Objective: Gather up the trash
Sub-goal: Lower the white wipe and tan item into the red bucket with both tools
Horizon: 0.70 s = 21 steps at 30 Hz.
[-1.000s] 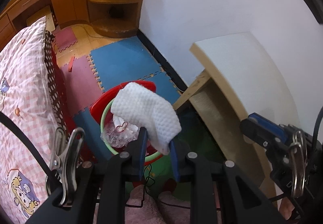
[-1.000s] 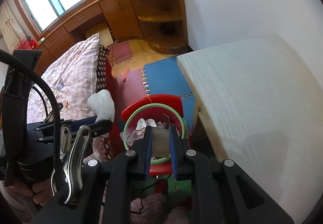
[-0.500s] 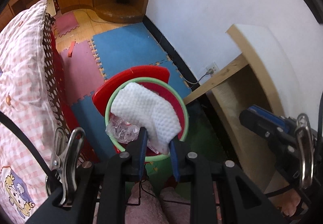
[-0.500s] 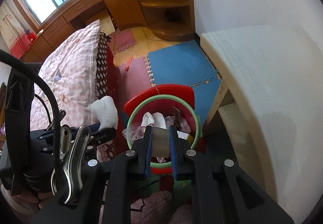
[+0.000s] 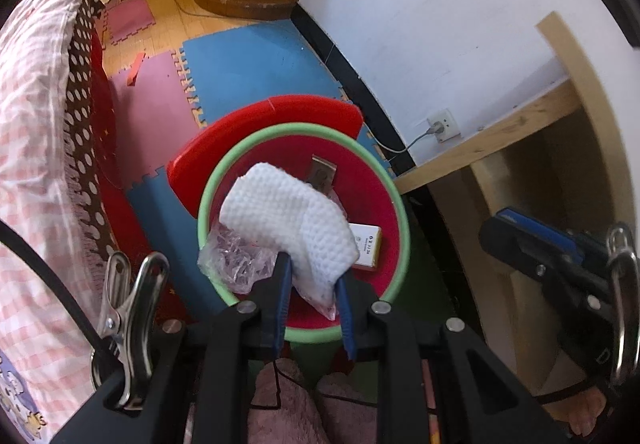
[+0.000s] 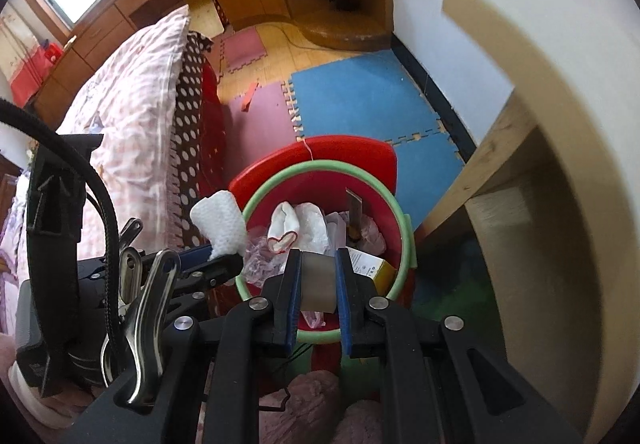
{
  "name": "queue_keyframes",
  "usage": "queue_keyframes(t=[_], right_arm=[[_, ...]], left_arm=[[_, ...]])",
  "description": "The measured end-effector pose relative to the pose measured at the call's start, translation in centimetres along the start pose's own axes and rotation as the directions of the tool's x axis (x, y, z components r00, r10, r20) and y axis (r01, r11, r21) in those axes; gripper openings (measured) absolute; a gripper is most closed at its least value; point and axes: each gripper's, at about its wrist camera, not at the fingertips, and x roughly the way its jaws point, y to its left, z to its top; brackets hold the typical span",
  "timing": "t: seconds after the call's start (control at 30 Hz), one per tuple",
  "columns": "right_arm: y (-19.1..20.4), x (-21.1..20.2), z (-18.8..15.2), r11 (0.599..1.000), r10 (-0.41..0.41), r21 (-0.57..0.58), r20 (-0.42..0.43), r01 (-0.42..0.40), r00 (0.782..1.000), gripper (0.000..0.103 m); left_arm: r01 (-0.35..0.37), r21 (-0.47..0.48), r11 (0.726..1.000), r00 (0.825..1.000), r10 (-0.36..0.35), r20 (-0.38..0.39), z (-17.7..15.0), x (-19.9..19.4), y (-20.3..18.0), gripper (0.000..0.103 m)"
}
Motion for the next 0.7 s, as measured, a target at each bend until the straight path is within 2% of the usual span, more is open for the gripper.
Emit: queue_keyframes(t=[0.47, 0.7], right_arm=[[-1.7, 7.9, -0.1, 0.999, -0.045, 0.016, -0.101, 0.047, 0.994, 0.017], [-2.1, 10.6, -0.2, 0.998, -0.062, 0.006, -0.132, 0.064, 0.989, 0.017]], left_arm=[[-0.01, -0.031, 0.999, 0.998, 0.008, -0.06, 0.4, 8.7, 2.5, 0.023], [-0.016, -0.045, 0.999, 0.997, 0.013, -0.079, 0.5, 10.7, 3.2, 0.025]])
